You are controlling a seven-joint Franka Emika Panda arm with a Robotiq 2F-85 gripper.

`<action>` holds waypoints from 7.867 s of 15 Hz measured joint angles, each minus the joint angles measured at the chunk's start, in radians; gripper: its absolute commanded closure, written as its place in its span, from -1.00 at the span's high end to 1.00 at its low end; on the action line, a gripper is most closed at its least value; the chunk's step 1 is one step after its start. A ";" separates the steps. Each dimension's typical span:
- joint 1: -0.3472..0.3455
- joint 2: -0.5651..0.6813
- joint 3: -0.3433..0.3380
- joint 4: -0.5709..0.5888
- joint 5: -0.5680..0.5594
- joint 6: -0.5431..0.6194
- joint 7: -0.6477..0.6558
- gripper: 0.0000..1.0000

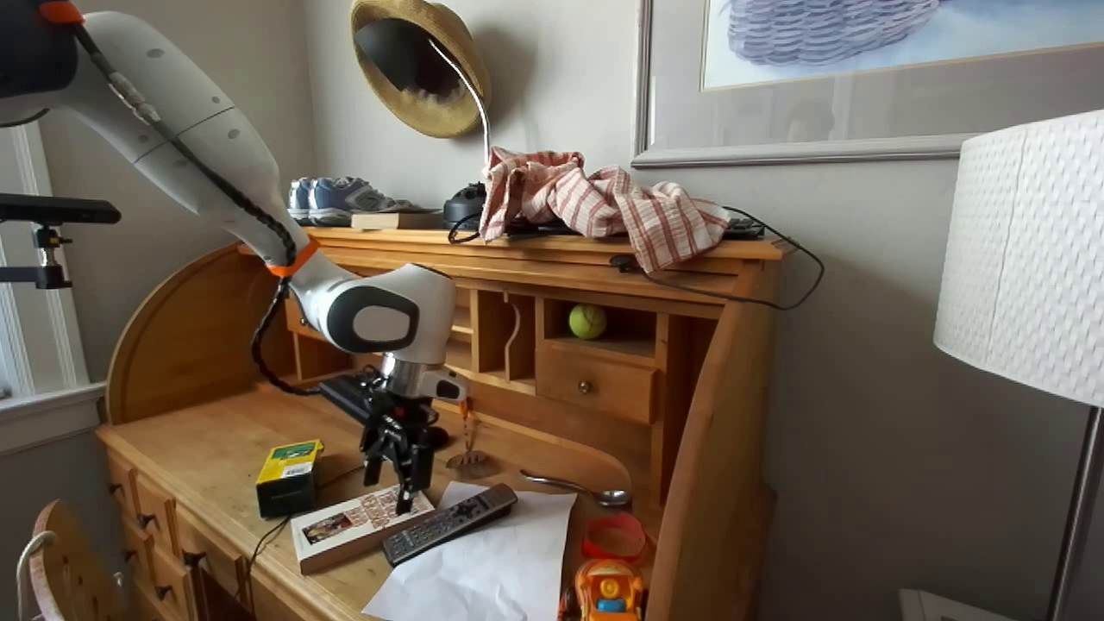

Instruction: Put the white book on the top shelf

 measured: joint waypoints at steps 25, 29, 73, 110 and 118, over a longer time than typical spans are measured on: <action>-0.064 -0.032 0.060 -0.070 -0.081 0.072 -0.678 1.00; -0.055 -0.032 0.069 -0.089 -0.094 0.153 -0.710 1.00; -0.075 -0.066 0.094 -0.236 -0.159 0.122 -1.165 1.00; -0.311 -0.215 -0.179 -0.300 0.203 -0.146 -0.858 1.00; -0.384 -0.152 -0.159 -0.295 0.516 -0.148 -0.973 1.00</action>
